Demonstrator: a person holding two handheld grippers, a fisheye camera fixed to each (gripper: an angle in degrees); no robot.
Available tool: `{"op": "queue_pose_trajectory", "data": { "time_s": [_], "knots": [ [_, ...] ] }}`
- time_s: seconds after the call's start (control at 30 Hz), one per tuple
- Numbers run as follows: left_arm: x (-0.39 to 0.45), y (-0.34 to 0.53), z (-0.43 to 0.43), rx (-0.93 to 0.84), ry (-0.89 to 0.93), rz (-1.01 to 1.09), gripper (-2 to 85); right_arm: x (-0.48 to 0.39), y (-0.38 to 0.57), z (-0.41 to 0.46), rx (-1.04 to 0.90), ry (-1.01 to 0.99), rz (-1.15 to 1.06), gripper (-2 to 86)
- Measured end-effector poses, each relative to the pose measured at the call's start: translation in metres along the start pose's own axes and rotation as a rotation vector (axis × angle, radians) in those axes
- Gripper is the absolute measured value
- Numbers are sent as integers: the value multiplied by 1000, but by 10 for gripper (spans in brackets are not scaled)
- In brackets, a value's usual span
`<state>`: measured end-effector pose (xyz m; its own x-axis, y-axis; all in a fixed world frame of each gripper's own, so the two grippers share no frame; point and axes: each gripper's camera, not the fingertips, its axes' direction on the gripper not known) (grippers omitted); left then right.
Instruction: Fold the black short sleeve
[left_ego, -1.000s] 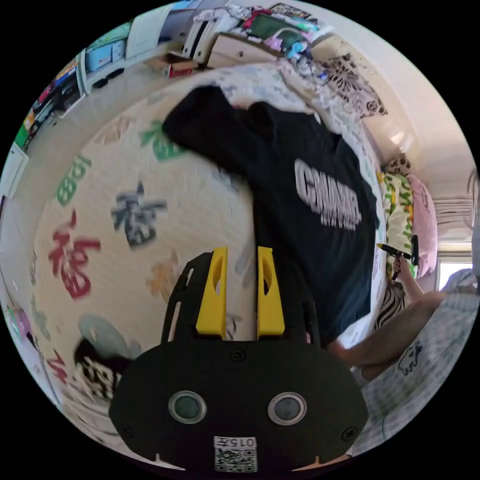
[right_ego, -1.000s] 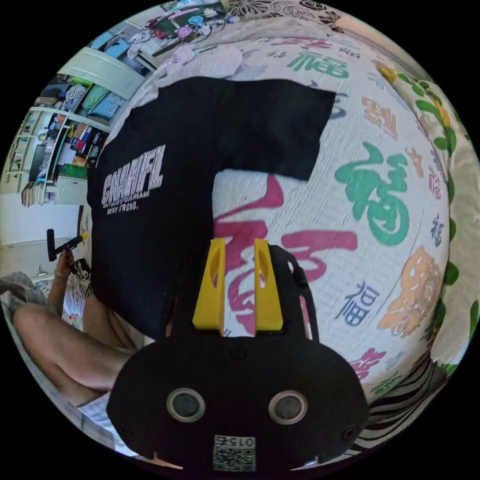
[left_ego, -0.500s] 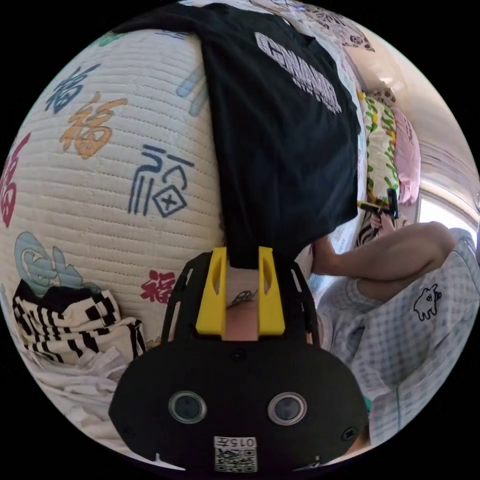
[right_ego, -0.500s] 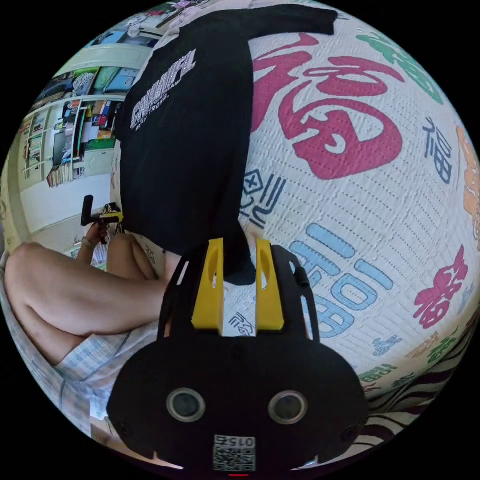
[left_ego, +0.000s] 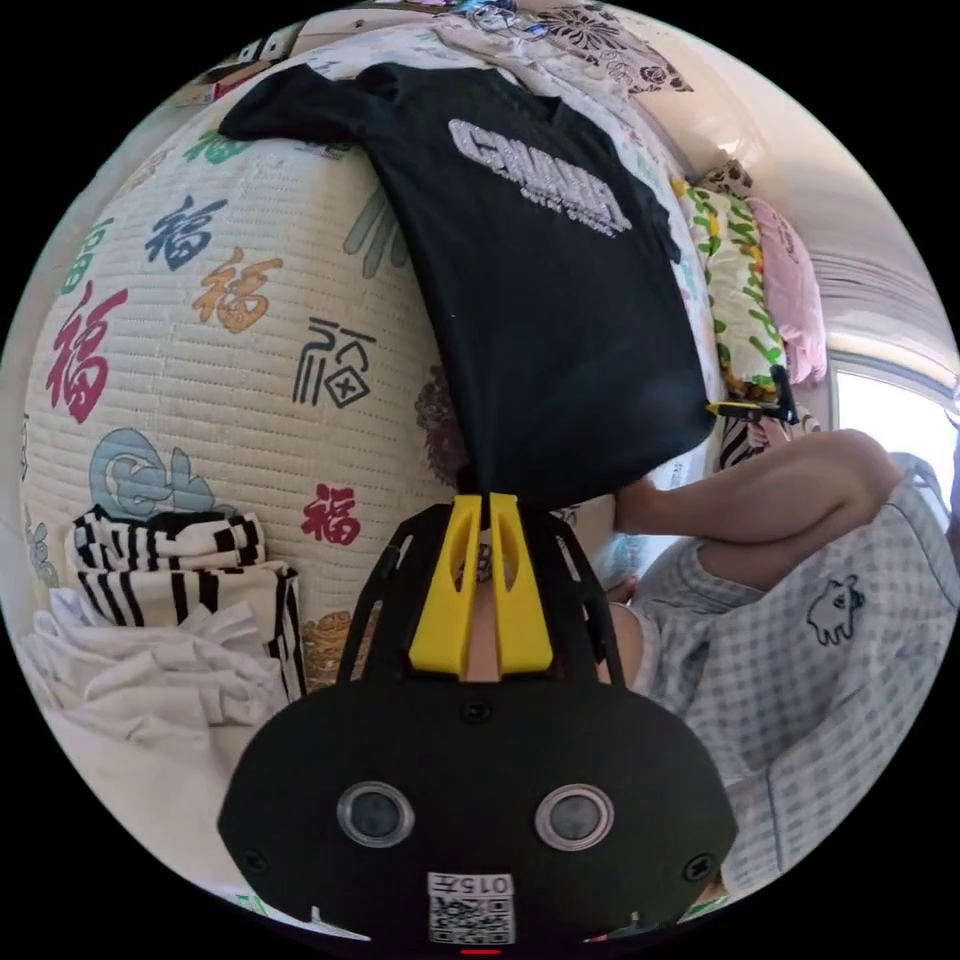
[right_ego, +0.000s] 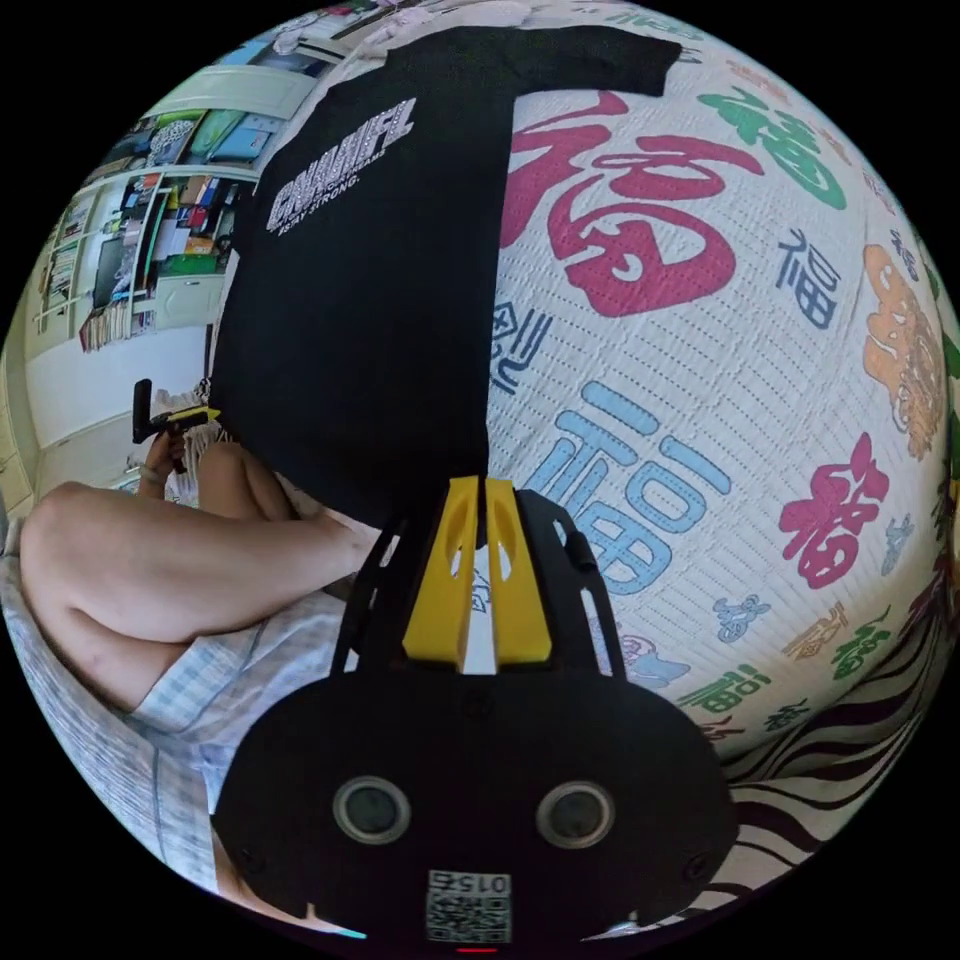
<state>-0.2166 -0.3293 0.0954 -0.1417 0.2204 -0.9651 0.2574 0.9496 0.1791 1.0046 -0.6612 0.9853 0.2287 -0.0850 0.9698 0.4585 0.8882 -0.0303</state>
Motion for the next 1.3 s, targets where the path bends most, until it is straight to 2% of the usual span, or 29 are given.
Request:
{"op": "queue_pose_trajectory", "data": {
  "time_s": [0.1, 0.17, 0.23, 0.4, 0.43, 0.5, 0.57, 0.67, 0.73, 0.9, 1.0, 1.1, 1.2, 1.3],
  "knots": [
    [-20, -5, 34, -147, 14, -68, 27, 2, -10, 25, -92, 24, 26, 38],
    [-19, -4, 24, -126, 4, -60, 46, 2, -8, 28, -115, 42, 46, 48],
    [-15, -5, -5, -49, -43, -49, 66, 0, -4, 21, -82, 64, 63, 49],
    [-18, -53, -118, 414, -390, 23, 94, -14, -16, -12, 114, 147, 101, 43],
    [-23, -63, -125, 449, -407, 21, 97, -17, -19, -14, 123, 155, 95, 43],
    [-54, -109, -138, 501, -317, -22, 106, -29, -35, -14, 134, 194, 62, 43],
    [-77, -139, -135, 476, -222, -58, 107, -39, -45, -12, 135, 219, 35, 43],
    [-105, -161, -116, 357, -280, -165, 70, -50, -57, -9, 130, 225, -5, 44],
    [-112, -148, -114, 377, -300, -182, 35, -52, -61, -10, 139, 248, -7, 44],
    [-131, -40, -118, 716, -19, -268, 9, -42, -74, -35, 305, 312, 75, 55],
    [-147, -13, -88, 590, 59, -345, 28, -28, -92, -50, 420, 287, 120, 94],
    [-141, 18, -84, 707, 110, -385, 52, -7, -111, -56, 465, 177, 197, 108],
    [-126, 31, -78, 665, 81, -391, 56, 5, -121, -45, 395, 166, 271, 53],
    [-93, 41, -73, 603, -7, -336, 51, 4, -106, -41, 415, 169, 277, 12]
  ]
}}
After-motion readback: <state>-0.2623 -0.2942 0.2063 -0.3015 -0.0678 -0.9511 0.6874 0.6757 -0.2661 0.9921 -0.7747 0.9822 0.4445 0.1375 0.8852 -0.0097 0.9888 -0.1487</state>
